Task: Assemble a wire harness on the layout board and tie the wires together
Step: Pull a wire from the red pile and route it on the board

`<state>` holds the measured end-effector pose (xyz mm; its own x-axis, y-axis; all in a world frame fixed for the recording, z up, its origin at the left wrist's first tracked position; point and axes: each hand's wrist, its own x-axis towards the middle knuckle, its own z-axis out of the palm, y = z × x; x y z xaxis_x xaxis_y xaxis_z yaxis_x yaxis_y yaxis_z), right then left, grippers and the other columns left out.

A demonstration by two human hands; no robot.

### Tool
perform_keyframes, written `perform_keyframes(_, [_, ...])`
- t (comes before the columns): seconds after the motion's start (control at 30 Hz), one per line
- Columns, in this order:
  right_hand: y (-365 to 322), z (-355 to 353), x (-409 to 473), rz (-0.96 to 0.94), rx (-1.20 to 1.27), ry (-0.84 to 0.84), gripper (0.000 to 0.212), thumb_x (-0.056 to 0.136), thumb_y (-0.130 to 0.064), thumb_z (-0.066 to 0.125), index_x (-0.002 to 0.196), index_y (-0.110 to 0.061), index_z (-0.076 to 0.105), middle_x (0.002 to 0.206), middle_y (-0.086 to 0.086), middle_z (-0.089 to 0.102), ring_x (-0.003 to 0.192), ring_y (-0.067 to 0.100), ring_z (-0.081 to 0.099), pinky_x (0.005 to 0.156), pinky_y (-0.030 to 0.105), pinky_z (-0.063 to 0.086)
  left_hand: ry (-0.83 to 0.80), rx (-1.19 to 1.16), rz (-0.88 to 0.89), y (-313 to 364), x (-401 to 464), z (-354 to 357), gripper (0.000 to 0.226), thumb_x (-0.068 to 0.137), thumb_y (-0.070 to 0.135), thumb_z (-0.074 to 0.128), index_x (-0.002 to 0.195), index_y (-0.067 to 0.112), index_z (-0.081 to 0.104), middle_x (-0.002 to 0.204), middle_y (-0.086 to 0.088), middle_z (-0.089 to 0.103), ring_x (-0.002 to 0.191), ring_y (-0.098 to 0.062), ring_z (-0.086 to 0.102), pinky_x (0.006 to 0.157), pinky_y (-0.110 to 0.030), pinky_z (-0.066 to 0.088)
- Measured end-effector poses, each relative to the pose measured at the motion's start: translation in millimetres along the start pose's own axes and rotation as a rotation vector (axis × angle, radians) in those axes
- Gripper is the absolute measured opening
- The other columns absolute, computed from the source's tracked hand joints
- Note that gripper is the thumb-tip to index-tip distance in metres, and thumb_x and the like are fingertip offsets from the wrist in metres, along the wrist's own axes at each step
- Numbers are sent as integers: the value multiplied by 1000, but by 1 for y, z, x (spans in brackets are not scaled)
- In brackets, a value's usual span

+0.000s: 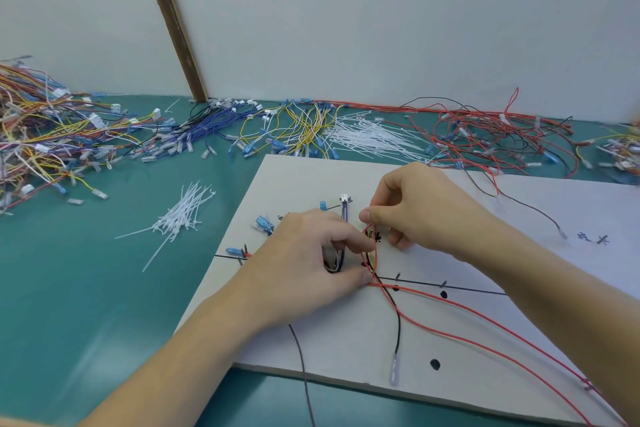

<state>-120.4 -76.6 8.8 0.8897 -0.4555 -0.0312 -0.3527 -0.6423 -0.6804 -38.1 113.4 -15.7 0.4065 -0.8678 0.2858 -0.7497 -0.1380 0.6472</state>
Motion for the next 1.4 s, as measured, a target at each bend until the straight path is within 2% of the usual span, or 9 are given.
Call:
perform_keyframes(0.27, [6,3,1,87,106,-16,30,87,-32,81,72,-7,74,61,14,73,48,21,61,51,32,52,10,-106,-139,-1,0,-1,27,71,31,93,94,37,78,91,26,72,67,5,59,63,-7,42])
perform_keyframes(0.47, [0,7,0,34,-12,23,21,82,-30,85,71,-16,74,54,1,69,39,11,55,44,22,42,-17,-95,-122,-2,0,-1,20,75,31,91,91,34,79,87,24,73,72,3,61,64,-7,41])
perform_keyframes(0.57, [-4,4,-6,40,59,-13,20,90,-38,76,82,-20,80,68,8,73,47,12,54,53,28,47,-40,-70,-68,-4,1,-2,14,78,31,89,89,31,81,83,19,71,76,-4,62,65,-9,41])
perform_keyframes(0.7, [-5,1,-38,-100,-235,110,28,97,-43,62,122,-37,72,95,-11,68,76,6,58,77,32,50,-52,-88,-51,-5,2,-2,12,79,33,88,89,33,81,82,17,71,79,-8,65,65,-11,42])
perform_keyframes(0.83, [-2,-2,-94,-135,-301,130,17,89,-52,53,98,-43,65,85,-20,62,82,-2,53,74,28,46,-71,-120,-61,-8,2,-2,12,80,35,87,90,35,82,81,19,70,76,-6,65,64,-13,44])
perform_keyframes(0.97, [0,-2,-133,-88,-445,-7,34,86,-71,32,115,-54,40,95,-26,58,93,-10,45,81,19,42,-88,-132,-77,-9,2,-3,14,80,31,89,92,33,83,80,20,72,72,-4,65,63,-10,42])
perform_keyframes(1.1, [-3,3,-143,-116,-473,24,28,100,-64,31,122,-49,34,100,-26,43,98,-3,37,91,18,39,-110,-166,-96,-7,1,-5,15,80,28,85,94,34,82,82,13,75,68,-5,64,64,-14,47])
perform_keyframes(1.27, [-3,-2,-143,-55,-217,86,23,96,-48,43,96,-39,64,90,-24,59,84,-3,53,74,16,42,-105,-225,-119,-6,1,-6,22,79,24,87,95,38,79,85,13,77,65,1,56,62,-14,46])
perform_keyframes(1.4, [-10,-5,-150,-58,21,14,20,88,-45,53,86,-36,71,62,-29,59,54,2,53,58,11,43,-126,-209,-116,-6,2,-6,17,80,22,87,92,33,81,83,12,77,66,0,59,62,-14,46])
